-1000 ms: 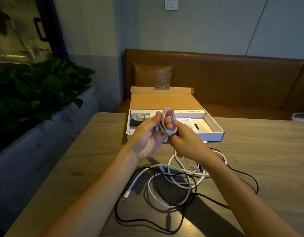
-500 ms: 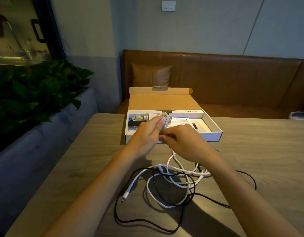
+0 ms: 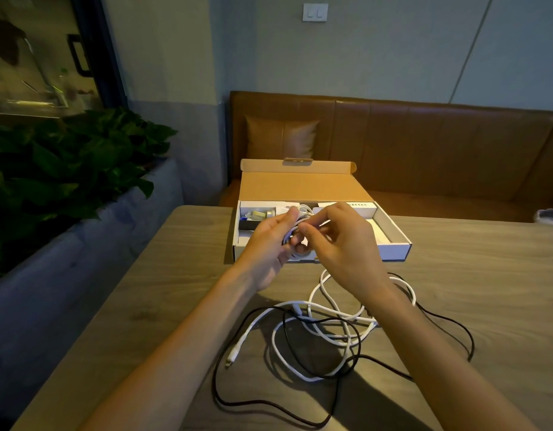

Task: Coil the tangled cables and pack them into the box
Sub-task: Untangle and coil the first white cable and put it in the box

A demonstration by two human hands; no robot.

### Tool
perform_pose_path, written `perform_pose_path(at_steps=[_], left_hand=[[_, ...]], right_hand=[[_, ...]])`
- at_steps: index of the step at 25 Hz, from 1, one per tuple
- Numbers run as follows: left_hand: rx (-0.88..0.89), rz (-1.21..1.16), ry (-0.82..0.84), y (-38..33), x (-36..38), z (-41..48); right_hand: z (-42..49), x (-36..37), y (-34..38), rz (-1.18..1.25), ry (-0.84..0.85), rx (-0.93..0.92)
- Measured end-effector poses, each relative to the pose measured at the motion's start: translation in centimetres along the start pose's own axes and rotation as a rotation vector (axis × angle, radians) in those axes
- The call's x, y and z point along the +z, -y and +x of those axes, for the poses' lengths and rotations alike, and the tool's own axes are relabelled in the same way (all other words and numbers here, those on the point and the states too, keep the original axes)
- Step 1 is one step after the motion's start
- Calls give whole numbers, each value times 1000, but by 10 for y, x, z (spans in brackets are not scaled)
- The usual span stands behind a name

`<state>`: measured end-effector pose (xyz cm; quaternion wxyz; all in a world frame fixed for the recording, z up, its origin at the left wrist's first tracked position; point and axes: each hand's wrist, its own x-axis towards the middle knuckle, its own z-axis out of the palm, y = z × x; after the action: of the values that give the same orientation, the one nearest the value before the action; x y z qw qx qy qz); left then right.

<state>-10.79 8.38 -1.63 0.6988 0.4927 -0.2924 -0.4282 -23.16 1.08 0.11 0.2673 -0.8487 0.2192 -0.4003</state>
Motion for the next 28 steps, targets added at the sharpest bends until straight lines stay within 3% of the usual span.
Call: perform_pose_path(at_steps=[6,11,21,24,28], left_hand=[[39,-70,-44,-5,9,-4],[-34,-195,106,-3,0,-4],[300,434,-53,0,10,-3],[314,505,-49,-1,16,-3],[207,617,21,2,19,-8]], right_hand=[[0,4,-2,-54,-10,14],[-1,1,-4,32,61,82],[0,-2,-12,233,-47,151],[1,-2,-14,150,-60,125],[-1,1,-22,24,-61,141]])
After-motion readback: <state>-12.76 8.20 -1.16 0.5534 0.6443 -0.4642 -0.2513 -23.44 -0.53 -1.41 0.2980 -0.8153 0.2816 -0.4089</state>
